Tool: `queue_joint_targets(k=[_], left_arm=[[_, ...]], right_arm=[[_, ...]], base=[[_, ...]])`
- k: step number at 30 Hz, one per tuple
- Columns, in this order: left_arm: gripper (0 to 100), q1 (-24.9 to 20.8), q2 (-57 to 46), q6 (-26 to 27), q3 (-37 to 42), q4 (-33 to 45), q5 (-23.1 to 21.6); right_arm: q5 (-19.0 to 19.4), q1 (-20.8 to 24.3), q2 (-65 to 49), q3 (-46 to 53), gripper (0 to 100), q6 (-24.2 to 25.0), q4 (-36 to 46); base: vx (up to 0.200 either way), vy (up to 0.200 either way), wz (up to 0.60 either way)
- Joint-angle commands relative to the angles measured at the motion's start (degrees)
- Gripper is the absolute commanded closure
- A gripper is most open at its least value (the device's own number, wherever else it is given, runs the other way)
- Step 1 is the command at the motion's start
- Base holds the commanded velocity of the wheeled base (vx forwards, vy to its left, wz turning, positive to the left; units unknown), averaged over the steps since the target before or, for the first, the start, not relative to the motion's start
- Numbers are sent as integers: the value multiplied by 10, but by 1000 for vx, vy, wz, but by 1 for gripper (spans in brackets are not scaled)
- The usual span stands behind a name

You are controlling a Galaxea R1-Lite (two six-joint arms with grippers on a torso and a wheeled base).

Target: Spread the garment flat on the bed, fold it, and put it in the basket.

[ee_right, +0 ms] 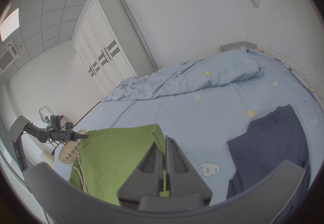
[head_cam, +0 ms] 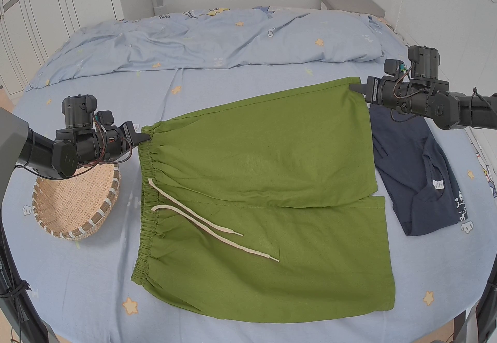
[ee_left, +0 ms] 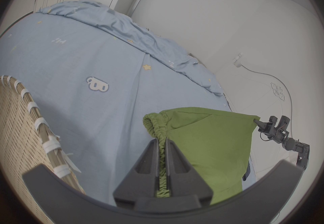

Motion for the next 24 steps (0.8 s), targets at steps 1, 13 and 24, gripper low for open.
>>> queue_joint_targets(k=[1,13,24], left_arm=[[100,3,22,0,-3,-9,0],[100,8,42,0,-18,-9,1],[0,2,28,0,-8,-36,1]], right_arm=[[-9,1,42,-29,100,0,2],[-12,-3,82,-48,0,-4,2],[-13,-2,82,-43,0,1,2]], base=[[0,0,0],[0,0,0],[0,0,0]])
